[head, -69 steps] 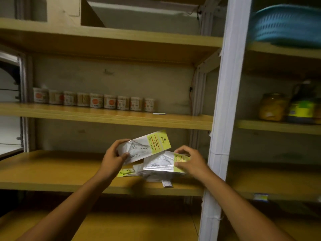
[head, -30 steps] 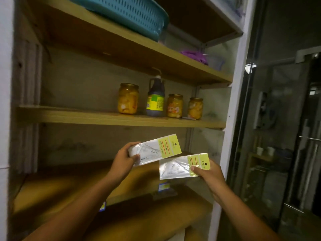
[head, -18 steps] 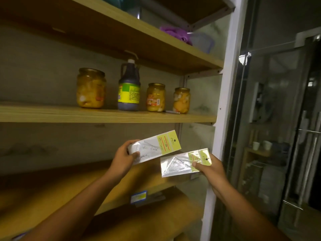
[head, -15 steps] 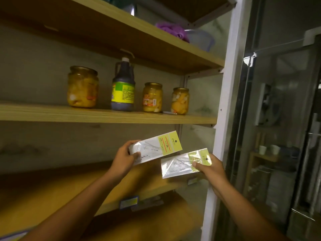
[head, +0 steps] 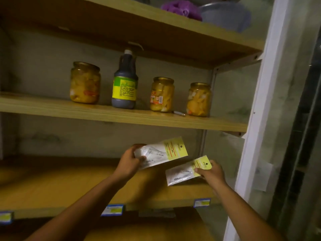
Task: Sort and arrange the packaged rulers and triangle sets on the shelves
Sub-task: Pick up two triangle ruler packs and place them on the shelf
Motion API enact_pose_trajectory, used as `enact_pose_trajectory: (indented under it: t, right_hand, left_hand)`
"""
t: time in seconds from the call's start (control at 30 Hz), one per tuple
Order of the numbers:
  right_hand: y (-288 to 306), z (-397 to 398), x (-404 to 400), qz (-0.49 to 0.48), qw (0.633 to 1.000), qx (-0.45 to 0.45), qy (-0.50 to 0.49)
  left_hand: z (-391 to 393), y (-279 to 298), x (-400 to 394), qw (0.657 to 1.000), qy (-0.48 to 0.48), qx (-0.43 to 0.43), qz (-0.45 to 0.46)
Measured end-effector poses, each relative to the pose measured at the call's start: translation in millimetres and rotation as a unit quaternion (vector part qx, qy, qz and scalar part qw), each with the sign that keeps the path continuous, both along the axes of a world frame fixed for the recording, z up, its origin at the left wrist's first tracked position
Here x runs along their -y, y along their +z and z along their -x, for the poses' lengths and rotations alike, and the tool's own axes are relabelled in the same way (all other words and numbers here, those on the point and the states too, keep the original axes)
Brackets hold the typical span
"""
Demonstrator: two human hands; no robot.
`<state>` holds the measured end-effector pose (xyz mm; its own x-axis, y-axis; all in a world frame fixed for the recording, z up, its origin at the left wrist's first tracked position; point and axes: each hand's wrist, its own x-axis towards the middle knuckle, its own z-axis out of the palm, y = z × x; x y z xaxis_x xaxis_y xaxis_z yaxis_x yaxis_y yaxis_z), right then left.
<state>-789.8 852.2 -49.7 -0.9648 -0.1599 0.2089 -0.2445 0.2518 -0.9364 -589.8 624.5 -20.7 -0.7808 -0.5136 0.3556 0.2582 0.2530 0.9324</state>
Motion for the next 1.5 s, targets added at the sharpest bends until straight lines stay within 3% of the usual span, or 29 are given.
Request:
enact_pose_trajectory:
  t: [0.23,0.53,0.97,1.17,1.5]
  right_hand:
    - [-20.7,44.2,53.3,-0.039,0.999,-0.028,-0.025]
    - [-35.1,81.8,82.8,-0.168,0.976,-0.115,-0.081]
    - [-52.6,113.4,83.0,-0.31,0.922,-0.23,-0.037]
    - [-31.6,128.3,50.8,-0.314,0.909,-0.261,-0.081]
    - [-17.2,120.2,17.7,-0.259,0.926,-0.263,-0.077]
  left_hand:
    - [10.0,-9.0,35.2,0.995,0.064,0.031,0.064]
    - [60.4,-22.5,55.9,0.992,0.051,0.045,0.107]
    - [107.5,-28.4,62.4,0.972,0.07,0.152,0.165]
    - [149.4,-28.3,45.3,0.962,0.051,0.215,0.157]
    - [218.6,-49.4,15.8,0.915,0.023,0.302,0.266]
